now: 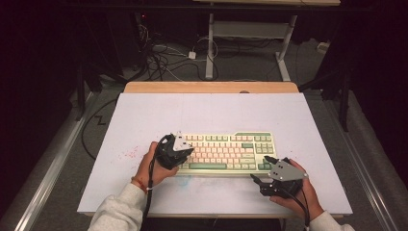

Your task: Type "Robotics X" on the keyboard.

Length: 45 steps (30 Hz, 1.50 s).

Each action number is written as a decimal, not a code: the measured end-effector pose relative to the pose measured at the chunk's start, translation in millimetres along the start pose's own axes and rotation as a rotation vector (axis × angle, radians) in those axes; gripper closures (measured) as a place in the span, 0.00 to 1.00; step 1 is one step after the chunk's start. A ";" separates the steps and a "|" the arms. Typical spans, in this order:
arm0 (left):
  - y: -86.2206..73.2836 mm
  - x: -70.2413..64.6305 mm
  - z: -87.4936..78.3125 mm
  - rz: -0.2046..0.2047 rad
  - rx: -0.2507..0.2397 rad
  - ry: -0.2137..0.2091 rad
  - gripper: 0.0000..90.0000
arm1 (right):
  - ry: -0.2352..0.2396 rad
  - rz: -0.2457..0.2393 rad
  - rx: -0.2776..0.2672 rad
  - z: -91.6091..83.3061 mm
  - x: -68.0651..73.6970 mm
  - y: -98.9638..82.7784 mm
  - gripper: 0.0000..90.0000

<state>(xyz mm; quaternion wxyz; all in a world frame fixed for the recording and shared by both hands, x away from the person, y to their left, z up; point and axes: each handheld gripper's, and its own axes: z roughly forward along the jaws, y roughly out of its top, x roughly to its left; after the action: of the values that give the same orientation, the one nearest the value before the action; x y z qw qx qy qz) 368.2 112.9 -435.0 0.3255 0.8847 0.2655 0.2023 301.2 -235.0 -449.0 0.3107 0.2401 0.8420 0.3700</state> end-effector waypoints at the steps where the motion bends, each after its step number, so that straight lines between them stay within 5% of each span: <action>1: 0.2 -0.1 -0.5 -0.002 -0.004 0.000 0.87 | 0.000 0.000 -0.001 -0.1 0.0 0.1 0.30; 26: 6.3 -8.1 -21.1 0.033 -0.050 -0.001 0.89 | 0.001 0.000 -0.003 -1.6 0.3 0.6 0.30; 45: 8.9 -19.6 -22.7 0.066 -0.049 -0.039 0.89 | 0.016 0.012 -0.004 -2.2 0.9 1.2 0.30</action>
<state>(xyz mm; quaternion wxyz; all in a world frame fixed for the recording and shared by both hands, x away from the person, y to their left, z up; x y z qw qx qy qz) 344.0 106.0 -416.5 0.3452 0.8885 0.2247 0.2023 299.2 -234.7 -447.1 0.3022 0.2414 0.8423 0.3754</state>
